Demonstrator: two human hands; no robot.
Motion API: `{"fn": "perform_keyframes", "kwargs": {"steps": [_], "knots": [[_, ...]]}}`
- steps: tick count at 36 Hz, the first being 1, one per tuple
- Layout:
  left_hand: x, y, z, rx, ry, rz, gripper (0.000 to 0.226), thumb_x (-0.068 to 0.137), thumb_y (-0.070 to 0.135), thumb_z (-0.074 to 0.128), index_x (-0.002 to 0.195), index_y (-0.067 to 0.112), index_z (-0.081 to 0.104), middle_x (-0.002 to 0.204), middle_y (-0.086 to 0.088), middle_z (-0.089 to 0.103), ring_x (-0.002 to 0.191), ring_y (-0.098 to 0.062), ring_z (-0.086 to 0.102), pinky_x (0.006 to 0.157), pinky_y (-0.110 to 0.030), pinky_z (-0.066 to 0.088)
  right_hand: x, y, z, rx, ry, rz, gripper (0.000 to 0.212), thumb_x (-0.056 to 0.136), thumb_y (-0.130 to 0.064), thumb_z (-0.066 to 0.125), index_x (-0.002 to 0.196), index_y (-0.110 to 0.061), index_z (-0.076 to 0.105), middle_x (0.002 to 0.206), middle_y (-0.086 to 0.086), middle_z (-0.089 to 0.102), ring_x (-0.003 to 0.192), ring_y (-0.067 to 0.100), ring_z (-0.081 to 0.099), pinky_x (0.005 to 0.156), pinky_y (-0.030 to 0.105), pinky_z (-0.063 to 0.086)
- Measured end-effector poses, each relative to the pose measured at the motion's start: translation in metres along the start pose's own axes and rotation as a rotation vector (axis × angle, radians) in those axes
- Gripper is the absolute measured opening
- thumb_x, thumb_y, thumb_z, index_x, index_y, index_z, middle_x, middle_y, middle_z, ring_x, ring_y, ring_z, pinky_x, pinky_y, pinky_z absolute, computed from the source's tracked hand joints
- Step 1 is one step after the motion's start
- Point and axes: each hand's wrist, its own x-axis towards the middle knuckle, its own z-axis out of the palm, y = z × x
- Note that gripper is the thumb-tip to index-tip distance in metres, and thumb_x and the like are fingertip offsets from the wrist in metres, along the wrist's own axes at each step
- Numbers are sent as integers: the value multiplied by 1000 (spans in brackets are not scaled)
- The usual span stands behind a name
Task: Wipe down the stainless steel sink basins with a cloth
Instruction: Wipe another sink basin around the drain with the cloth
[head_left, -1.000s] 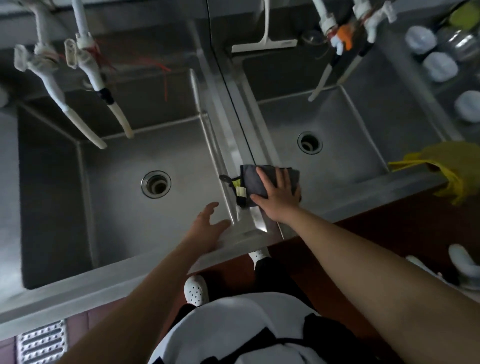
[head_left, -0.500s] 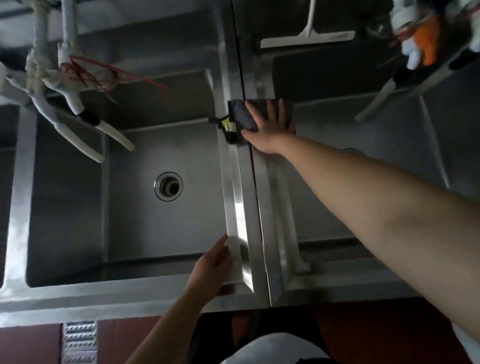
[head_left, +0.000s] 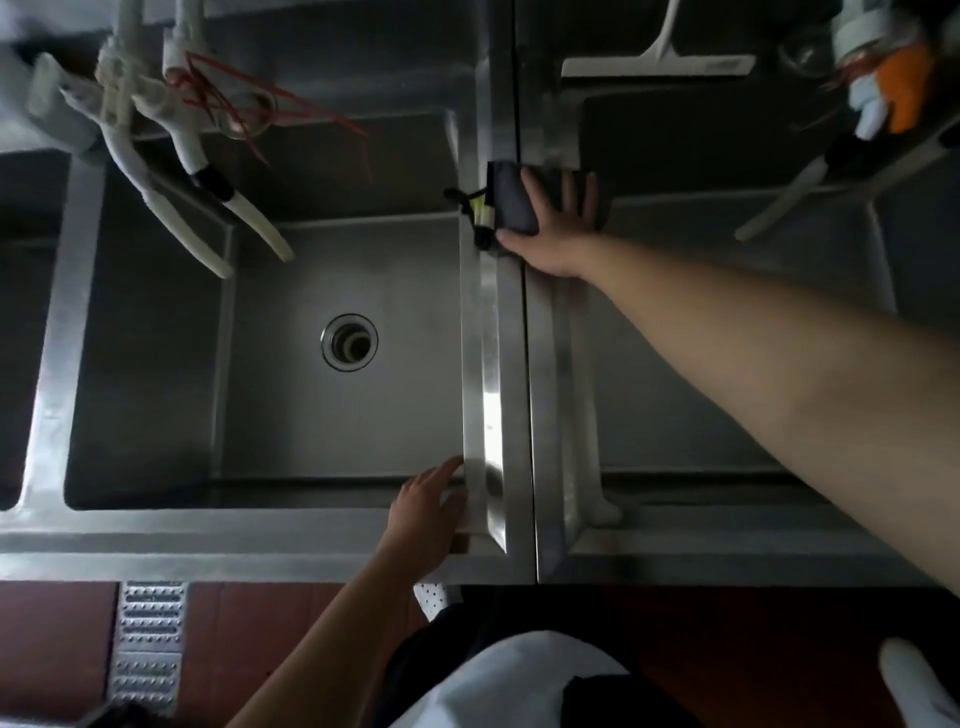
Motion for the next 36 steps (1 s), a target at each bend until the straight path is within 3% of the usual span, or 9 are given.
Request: {"fn": "perform_keyframes", "kwargs": {"steps": [5, 11, 15, 19, 25, 28, 31, 34, 36], "knots": [[-3, -14, -6, 88, 5, 6, 56, 95, 8, 50, 146, 28, 41, 151, -9, 39, 138, -29, 35, 114, -48, 33, -103, 26, 60, -53, -86, -71, 117, 67, -83, 59, 138, -56, -31, 157, -1, -37, 138, 35, -41, 110, 68, -10], [-22, -49, -24, 259, 146, -4, 65, 95, 21, 52, 152, 35, 25, 162, -7, 15, 149, -30, 9, 117, -55, 19, -228, 34, 137, -135, -10, 21, 92, 87, -69, 48, 142, -55, -25, 162, 3, -25, 146, 34, -29, 113, 66, 5], [-42, -86, -39, 268, 227, 44, 68, 93, 26, 58, 151, 33, 25, 163, -8, 14, 149, -31, 9, 117, -56, 15, -294, 35, 173, -265, 41, 11, 77, 96, -60, 37, 142, -56, -25, 162, 4, -27, 147, 30, -27, 114, 65, -3], [-64, -125, -48, 232, 278, 54, 55, 99, 38, 42, 151, 33, 24, 162, -7, 14, 149, -29, 7, 119, -52, 10, -338, 28, 194, -319, 28, -63, 66, 99, -55, 32, 145, -59, -15, 160, 0, -31, 146, 29, -30, 113, 63, -15], [-93, -160, -66, 176, 292, 136, 56, 98, 31, 52, 150, 26, 32, 161, -9, 21, 148, -30, 14, 118, -50, 18, -361, -16, 210, -185, -75, 43, 54, 98, -60, 29, 148, -58, 8, 163, -8, -21, 147, 23, -29, 114, 63, -10], [-109, -166, -81, 29, 276, 215, 57, 92, 20, 65, 144, 15, 44, 150, -14, 40, 139, -34, 35, 113, -46, 30, -365, -57, 207, 44, -96, 62, 50, 98, -58, 36, 145, -44, 37, 164, -9, 14, 153, 20, -2, 119, 54, 6], [-135, -173, -103, -222, 148, 286, 70, 82, 13, 77, 144, 19, 45, 146, -9, 43, 134, -24, 43, 112, -40, 37, -377, -101, 203, 575, -129, 27, 35, 99, -45, 50, 126, -27, 62, 128, 0, 64, 126, 22, 55, 106, 37, 42], [-168, -182, -132, -408, 58, 424, 89, 72, 22, 85, 146, 32, 38, 148, 0, 40, 131, -10, 47, 108, -35, 43, -390, -145, 197, 883, -267, -15, 23, 100, -38, 50, 111, -28, 68, 107, -5, 74, 99, 11, 70, 79, 20, 53], [-189, -189, -152, -487, 93, 474, 96, 66, 35, 86, 146, 37, 35, 145, 5, 42, 131, -1, 45, 105, -25, 43, -395, -177, 194, 1003, -368, -50, 26, 101, -38, 47, 110, -27, 69, 106, -5, 75, 95, 8, 71, 68, 15, 53]]}}
